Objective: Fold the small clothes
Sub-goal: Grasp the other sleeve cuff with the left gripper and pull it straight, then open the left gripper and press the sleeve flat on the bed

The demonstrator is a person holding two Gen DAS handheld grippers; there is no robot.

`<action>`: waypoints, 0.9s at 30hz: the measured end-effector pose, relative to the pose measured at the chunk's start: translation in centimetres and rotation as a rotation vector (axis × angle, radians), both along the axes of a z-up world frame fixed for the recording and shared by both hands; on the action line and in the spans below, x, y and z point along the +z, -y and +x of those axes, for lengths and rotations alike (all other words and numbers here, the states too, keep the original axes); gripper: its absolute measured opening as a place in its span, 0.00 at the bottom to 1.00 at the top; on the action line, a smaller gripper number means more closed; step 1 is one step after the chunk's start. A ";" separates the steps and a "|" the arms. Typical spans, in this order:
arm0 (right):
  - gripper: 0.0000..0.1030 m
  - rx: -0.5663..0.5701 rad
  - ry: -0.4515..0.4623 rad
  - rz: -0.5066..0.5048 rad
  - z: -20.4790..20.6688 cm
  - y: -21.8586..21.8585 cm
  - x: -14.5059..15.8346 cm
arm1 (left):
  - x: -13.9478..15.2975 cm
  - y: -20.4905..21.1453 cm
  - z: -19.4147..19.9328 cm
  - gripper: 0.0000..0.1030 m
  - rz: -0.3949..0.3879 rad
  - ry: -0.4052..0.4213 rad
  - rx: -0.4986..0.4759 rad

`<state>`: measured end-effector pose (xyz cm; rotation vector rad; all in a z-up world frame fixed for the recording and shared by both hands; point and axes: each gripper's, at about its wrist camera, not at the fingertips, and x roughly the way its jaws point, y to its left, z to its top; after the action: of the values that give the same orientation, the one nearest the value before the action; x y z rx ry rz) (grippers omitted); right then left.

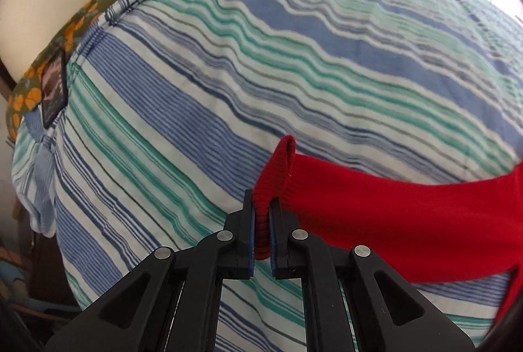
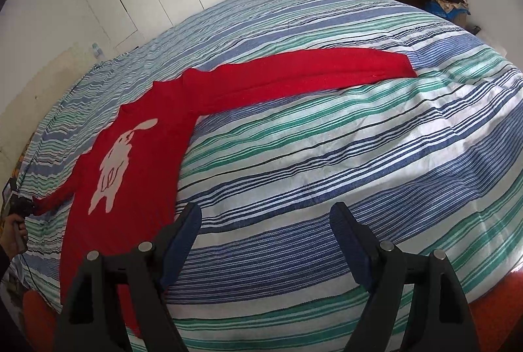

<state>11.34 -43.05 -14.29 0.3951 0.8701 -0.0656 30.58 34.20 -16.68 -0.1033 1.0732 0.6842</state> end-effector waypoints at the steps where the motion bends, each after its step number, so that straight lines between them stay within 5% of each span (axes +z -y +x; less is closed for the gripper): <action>1: 0.78 -0.002 0.000 0.000 0.0 0.0 0.0 | -0.5 -0.3 0.2 0.04 -0.004 -0.013 0.007; 9: 0.78 0.000 -0.010 -0.026 0.1 -0.3 0.0 | -3.0 -1.4 0.4 0.04 -0.034 -0.054 0.057; 12: 0.78 0.003 -0.017 -0.036 0.1 -0.5 -0.1 | -4.3 -2.5 0.3 0.05 -0.131 -0.069 0.061; 15: 0.78 0.009 -0.021 -0.045 0.3 -0.7 -0.2 | -3.9 -4.8 0.1 0.22 -0.223 -0.032 0.105; 17: 0.78 0.013 -0.023 -0.050 0.3 -0.8 -0.2 | -2.8 -6.7 -1.1 0.55 -0.280 0.010 0.178; 20: 0.78 0.017 -0.022 -0.051 0.4 -0.9 -0.3 | -0.7 -8.3 -3.0 0.61 -0.308 0.106 0.226; 22: 0.78 0.020 -0.022 -0.050 0.4 -1.0 -0.3 | 0.5 -7.9 -3.4 0.60 -0.310 0.145 0.185; 27: 0.78 0.036 -0.027 -0.052 0.5 -1.4 -0.5 | 1.3 -1.5 -1.3 0.58 -0.321 0.144 -0.099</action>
<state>11.88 -41.65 -14.84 0.3302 0.8999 -0.0607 29.24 35.75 -15.41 -0.3684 1.0352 0.4048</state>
